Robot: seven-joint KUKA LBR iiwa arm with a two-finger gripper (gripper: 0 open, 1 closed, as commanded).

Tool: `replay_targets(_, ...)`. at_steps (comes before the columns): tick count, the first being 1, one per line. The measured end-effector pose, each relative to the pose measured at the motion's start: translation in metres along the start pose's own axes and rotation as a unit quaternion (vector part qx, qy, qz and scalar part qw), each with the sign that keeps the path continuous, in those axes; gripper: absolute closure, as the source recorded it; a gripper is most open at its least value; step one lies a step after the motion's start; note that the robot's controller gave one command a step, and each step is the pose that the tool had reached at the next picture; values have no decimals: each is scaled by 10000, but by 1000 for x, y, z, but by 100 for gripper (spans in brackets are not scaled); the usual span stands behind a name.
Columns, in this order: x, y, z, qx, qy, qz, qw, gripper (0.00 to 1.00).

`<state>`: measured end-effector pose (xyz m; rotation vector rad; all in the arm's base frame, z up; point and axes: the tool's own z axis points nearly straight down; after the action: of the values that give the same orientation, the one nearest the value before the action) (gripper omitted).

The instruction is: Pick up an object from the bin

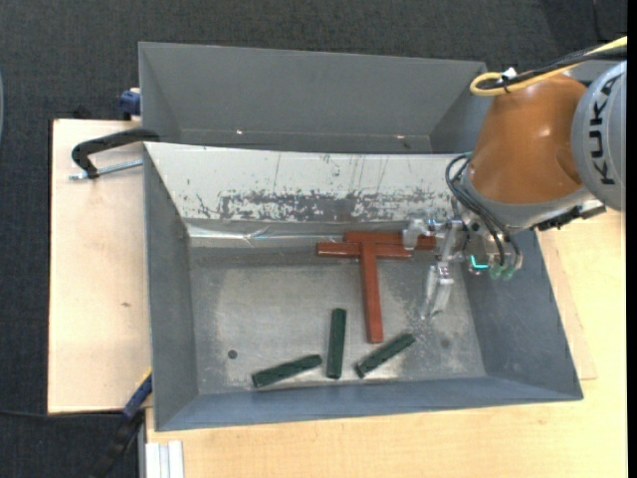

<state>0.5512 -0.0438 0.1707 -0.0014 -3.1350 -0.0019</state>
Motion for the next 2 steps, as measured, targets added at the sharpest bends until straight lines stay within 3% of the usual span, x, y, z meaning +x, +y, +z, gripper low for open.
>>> replay_targets(1, -2, 0, -4, 3, -43, -5, 10000, 0)
replay_targets(2, -14, 15, 32, 15, -59, -1467, 9892, 0)
